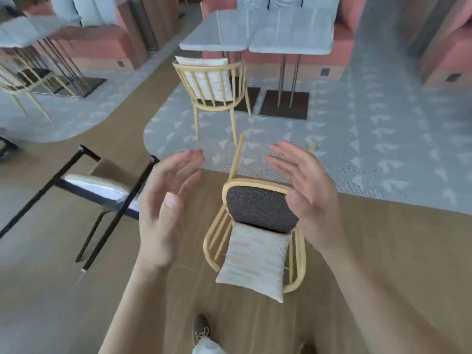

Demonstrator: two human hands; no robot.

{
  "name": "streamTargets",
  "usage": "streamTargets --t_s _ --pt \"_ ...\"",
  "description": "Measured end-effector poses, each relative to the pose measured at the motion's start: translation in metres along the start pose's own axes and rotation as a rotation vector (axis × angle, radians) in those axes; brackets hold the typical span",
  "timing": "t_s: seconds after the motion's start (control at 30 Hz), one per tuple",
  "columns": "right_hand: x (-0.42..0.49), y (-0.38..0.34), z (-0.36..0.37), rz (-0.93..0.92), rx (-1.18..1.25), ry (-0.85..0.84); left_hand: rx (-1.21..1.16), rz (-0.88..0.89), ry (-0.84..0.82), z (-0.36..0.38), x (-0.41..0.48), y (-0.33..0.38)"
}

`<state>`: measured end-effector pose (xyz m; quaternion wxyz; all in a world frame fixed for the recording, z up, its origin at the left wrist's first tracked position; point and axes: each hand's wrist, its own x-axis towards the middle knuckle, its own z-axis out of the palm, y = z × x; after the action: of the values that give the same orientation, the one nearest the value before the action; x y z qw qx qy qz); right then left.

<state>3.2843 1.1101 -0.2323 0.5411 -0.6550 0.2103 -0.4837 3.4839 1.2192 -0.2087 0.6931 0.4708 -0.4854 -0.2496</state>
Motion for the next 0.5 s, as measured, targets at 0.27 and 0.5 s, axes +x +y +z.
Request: streamTargets --t_s 0.27,0.5 --pt "0.003 0.048 0.041 0.108 -0.174 0.296 -0.146 -0.11 -0.259 -0.046 0.08 -0.084" --pt "-0.01 0.107 0.032 0.267 -0.234 0.423 -0.146 -0.247 -0.366 -0.042 0.089 -0.164"
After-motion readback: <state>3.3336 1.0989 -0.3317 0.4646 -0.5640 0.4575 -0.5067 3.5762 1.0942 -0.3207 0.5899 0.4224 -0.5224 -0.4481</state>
